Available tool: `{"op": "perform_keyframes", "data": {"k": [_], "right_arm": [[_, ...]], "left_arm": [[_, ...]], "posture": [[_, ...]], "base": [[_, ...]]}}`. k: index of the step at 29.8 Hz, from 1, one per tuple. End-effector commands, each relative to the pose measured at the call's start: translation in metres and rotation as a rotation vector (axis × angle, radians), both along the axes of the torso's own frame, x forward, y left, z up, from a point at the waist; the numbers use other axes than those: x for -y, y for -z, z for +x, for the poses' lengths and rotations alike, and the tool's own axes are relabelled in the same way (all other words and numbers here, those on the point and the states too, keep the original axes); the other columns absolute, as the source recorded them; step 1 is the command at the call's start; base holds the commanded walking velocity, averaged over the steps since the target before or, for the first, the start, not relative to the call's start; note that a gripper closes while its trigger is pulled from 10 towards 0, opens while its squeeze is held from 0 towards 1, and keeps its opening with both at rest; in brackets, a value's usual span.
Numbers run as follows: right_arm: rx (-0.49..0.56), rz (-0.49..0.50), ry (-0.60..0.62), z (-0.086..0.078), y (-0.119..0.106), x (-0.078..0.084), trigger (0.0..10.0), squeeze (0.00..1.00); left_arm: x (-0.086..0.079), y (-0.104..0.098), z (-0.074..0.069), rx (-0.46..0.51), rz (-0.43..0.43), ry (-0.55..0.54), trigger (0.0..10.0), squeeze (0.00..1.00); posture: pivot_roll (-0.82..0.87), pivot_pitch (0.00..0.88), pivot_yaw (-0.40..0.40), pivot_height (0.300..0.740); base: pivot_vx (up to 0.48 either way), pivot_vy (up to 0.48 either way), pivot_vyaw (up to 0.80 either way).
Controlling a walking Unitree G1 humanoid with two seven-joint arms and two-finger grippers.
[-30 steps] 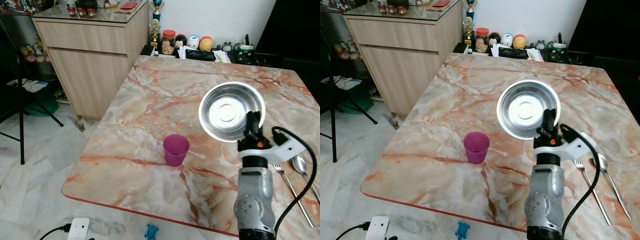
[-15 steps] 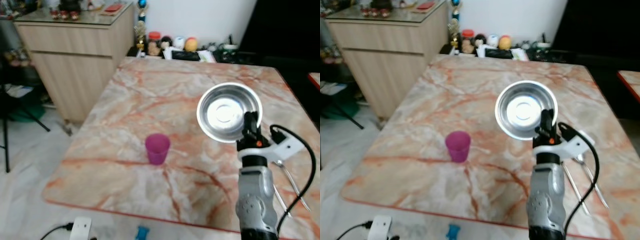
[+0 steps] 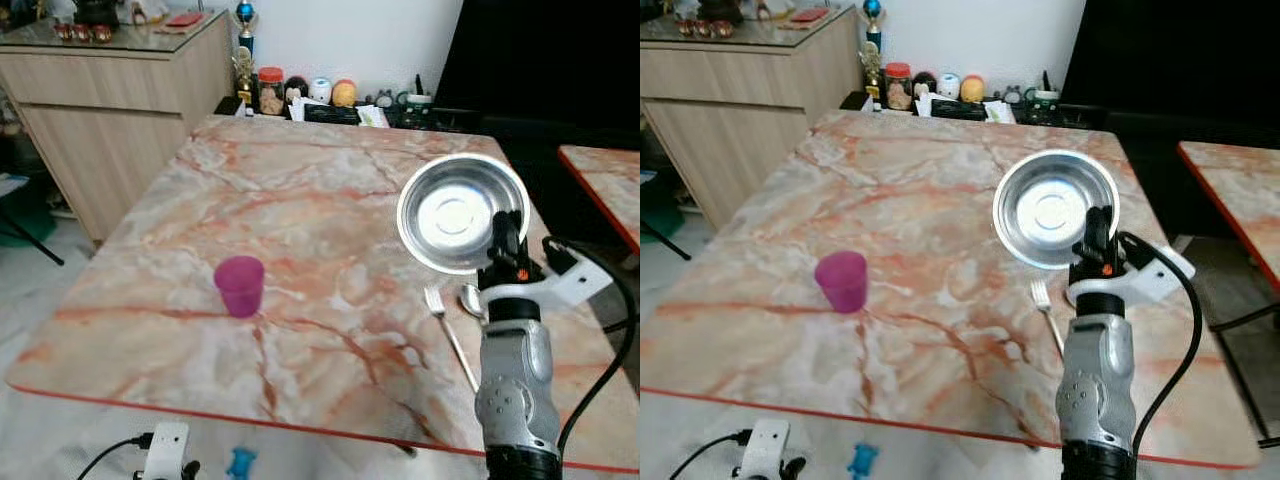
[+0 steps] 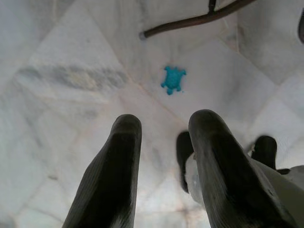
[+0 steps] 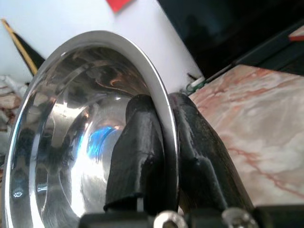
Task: Setting the table
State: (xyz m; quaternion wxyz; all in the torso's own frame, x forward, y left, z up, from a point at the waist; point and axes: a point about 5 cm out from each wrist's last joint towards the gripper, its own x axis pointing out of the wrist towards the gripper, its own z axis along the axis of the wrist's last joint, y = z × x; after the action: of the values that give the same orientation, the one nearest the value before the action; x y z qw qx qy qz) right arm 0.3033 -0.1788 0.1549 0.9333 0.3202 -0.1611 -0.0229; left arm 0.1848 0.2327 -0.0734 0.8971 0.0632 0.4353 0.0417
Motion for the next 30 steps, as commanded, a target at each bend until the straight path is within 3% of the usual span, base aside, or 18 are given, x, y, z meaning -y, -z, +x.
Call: {"op": "perform_keyframes", "data": {"k": [1,13,16,22,30], "right_arm": [[0.014,-0.009,0.006,0.0011,-0.0049,0.0017,10.0,0.00],[-0.006,-0.035,0.028,-0.0008,-0.0036,0.0076,10.0,0.00],[-0.009,-0.097,0.057,-0.0011,-0.0054,0.0103,10.0,0.00],[0.000,-0.094,0.044,0.0004,-0.0083,0.0088,10.0,0.00],[0.001,-0.076,0.047,0.0010,-0.0086,0.0085,10.0,0.00]], "left_arm": [[-0.0010,0.0003,-0.0004,-0.010,0.004,-0.005,10.0,0.00],[0.0006,0.0021,-0.0031,-0.020,0.000,-0.003,10.0,0.00],[0.0010,0.0020,-0.0028,-0.019,0.000,-0.001,10.0,0.00],[0.0008,0.0017,-0.0023,-0.018,-0.001,-0.001,10.0,0.00],[0.0004,0.0023,-0.0037,-0.022,-0.001,0.000,10.0,0.00]], "posture": [[0.07,0.000,-0.045,0.740],[0.06,0.000,-0.043,0.740],[0.06,0.000,-0.042,0.740],[0.06,0.000,-0.044,0.740],[0.05,0.002,-0.045,0.740]], "base": [[0.000,-0.337,0.00],[0.000,-0.337,0.00],[0.000,-0.328,0.00],[0.000,-0.324,0.67],[0.000,-0.321,0.00]]}}
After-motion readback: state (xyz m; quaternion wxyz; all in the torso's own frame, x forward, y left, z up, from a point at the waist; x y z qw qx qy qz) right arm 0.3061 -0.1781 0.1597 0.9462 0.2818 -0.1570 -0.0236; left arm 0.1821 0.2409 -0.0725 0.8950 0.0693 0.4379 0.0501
